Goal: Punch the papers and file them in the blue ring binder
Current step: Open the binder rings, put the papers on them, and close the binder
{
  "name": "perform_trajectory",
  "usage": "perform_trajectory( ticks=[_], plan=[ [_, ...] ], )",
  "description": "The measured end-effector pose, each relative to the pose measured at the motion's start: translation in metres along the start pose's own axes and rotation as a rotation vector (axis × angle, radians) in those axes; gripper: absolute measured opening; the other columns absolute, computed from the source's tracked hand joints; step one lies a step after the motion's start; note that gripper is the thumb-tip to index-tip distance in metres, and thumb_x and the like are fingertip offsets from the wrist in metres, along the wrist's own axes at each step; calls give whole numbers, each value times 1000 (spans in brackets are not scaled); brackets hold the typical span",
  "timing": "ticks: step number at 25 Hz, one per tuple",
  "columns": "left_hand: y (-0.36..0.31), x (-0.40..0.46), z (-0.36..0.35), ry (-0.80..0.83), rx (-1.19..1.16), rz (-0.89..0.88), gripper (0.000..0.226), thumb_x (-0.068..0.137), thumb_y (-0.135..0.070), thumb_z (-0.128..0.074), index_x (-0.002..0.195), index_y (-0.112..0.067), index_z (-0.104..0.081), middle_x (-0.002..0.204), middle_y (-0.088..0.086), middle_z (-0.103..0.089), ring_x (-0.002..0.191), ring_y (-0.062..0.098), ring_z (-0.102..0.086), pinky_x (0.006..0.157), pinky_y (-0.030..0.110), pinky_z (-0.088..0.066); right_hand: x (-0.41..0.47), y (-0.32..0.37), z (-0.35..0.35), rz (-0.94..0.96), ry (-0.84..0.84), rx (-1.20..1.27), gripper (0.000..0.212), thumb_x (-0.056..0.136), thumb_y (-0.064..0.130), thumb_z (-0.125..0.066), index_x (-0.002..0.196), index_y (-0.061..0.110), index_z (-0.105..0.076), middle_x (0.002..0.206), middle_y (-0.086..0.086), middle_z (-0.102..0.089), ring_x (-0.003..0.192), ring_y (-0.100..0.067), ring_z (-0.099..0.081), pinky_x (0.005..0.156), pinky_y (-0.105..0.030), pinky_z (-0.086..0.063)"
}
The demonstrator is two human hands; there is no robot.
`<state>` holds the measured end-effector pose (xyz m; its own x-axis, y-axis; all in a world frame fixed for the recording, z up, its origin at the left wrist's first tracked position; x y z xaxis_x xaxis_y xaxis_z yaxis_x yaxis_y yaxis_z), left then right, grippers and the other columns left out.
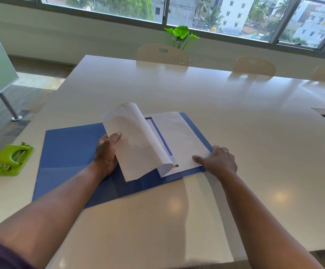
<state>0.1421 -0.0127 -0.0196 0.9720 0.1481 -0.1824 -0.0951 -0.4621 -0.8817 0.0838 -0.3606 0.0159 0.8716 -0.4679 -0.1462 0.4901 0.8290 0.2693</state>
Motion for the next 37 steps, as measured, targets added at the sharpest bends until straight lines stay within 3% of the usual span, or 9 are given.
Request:
perform_trajectory(
  ticks=[4, 8, 12, 18, 21, 24, 26, 30, 37],
  plan=[
    [-1, 0, -1, -8, 60, -25, 7, 102, -17, -60, 104, -13, -65, 95, 6, -75, 84, 23, -72, 74, 41, -62, 2, -1, -3, 15, -21, 53, 57, 77, 63, -72, 114, 21, -59, 112, -3, -62, 103, -28, -61, 82, -44, -53],
    [1, 3, 4, -55, 106, -41, 14, 102, -20, -61, 113, -14, -55, 108, 9, -69, 96, 27, -68, 84, 49, -59, -2, 5, 9, 61, -198, 243, 11, 91, 31, -66, 90, 21, -64, 92, -2, -70, 83, -25, -62, 73, -36, -52],
    [1, 4, 5, -68, 120, -47, 9, 103, -19, -60, 110, -22, -55, 111, 6, -68, 100, 27, -67, 85, 49, -59, -11, 21, 31, 92, -285, 371, 25, 98, 31, -60, 80, 14, -66, 69, 4, -61, 65, -18, -54, 57, -28, -33],
    [-1, 0, 5, -97, 147, -63, 37, 102, -16, -60, 135, -20, -43, 119, 6, -64, 101, 23, -67, 76, 40, -58, -15, 39, 48, 212, -232, 514, 19, 93, 22, -68, 76, 14, -75, 70, 3, -72, 75, -25, -69, 68, -32, -53],
    [-5, -3, 3, -87, 201, -102, 64, 100, -11, -60, 151, -31, -26, 127, 6, -61, 107, 24, -66, 86, 43, -59, -34, 57, 58, 337, -308, 452, 15, 92, 25, -70, 81, 18, -76, 73, 3, -74, 73, -23, -68, 66, -30, -49],
    [-17, -5, -7, -87, 422, -220, 33, 96, -15, -61, 123, -33, -60, 124, 3, -65, 109, 25, -66, 94, 51, -57, -68, 88, 57, 607, -391, 371, 15, 93, 29, -66, 87, 22, -77, 80, 8, -76, 72, -15, -69, 67, -28, -53],
    [-25, -10, -18, -61, 361, -180, 12, 95, -20, -65, 96, -26, -75, 106, 5, -73, 96, 26, -68, 91, 55, -56, -93, 109, 47, 831, -428, 283, 15, 95, 31, -63, 91, 24, -76, 88, 8, -77, 78, -14, -69, 68, -32, -56],
    [-41, -24, -38, 9, 147, -5, 25, 96, -38, -67, 90, -14, -73, 87, 3, -77, 80, 23, -70, 76, 42, -58, -129, 134, 18, 1167, -483, 116, 16, 97, 31, -65, 90, 18, -73, 94, 1, -78, 80, -20, -70, 61, -36, -57],
    [-54, -28, -25, -59, 195, 4, 15, 96, -14, -68, 82, -10, -69, 72, 4, -74, 69, 21, -69, 71, 36, -58, -150, 143, 1, 1325, -402, 211, 25, 99, 33, -63, 101, 13, -78, 107, -3, -78, 90, -22, -73, 66, -34, -59]
  ],
)
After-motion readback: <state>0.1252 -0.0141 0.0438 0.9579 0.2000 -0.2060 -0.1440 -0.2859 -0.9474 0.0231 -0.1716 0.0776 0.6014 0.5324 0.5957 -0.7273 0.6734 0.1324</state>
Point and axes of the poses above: each hand's wrist, its own x-axis towards the middle knuckle, its own z-axis out of the back of the hand, y = z × x, the point moved 5 cm from there along x, towards the middle knuckle
